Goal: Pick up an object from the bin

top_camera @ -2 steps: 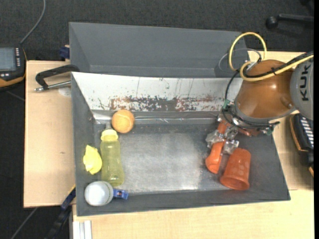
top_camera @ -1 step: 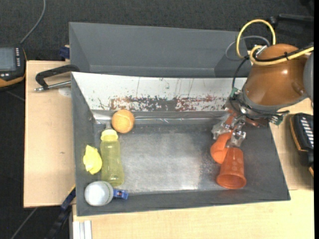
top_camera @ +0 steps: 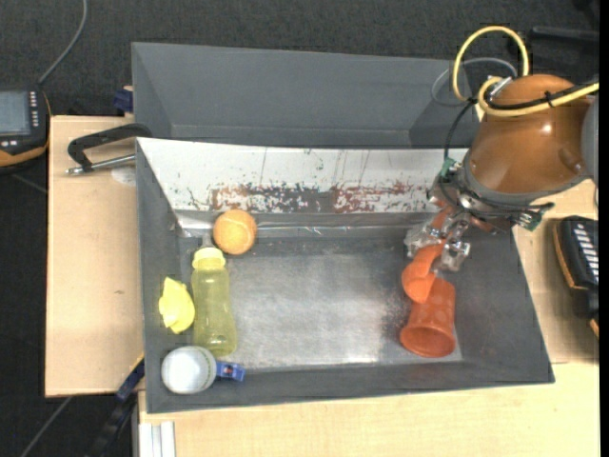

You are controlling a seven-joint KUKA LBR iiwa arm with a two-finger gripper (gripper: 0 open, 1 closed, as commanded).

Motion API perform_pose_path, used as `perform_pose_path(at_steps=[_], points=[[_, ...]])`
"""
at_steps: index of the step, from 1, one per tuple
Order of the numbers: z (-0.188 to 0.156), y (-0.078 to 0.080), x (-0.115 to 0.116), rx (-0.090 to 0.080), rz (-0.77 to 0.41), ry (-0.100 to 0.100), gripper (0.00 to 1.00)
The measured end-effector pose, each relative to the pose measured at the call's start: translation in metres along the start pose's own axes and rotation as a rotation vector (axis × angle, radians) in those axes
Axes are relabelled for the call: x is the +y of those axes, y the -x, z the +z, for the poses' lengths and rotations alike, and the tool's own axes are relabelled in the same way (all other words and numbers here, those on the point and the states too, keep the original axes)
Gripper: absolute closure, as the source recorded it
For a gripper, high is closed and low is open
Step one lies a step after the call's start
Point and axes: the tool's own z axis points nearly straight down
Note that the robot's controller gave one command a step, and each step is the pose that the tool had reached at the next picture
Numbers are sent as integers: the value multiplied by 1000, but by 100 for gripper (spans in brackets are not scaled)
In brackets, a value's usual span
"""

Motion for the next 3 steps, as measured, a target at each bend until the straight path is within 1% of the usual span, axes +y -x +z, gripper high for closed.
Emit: perform_pose_path(at_steps=[1,2,3], points=[[-38,4,7,4,-9,19,100],[-115,-5,-5,-2,-2,4,100],[66,14,6,2,52,16,100]])
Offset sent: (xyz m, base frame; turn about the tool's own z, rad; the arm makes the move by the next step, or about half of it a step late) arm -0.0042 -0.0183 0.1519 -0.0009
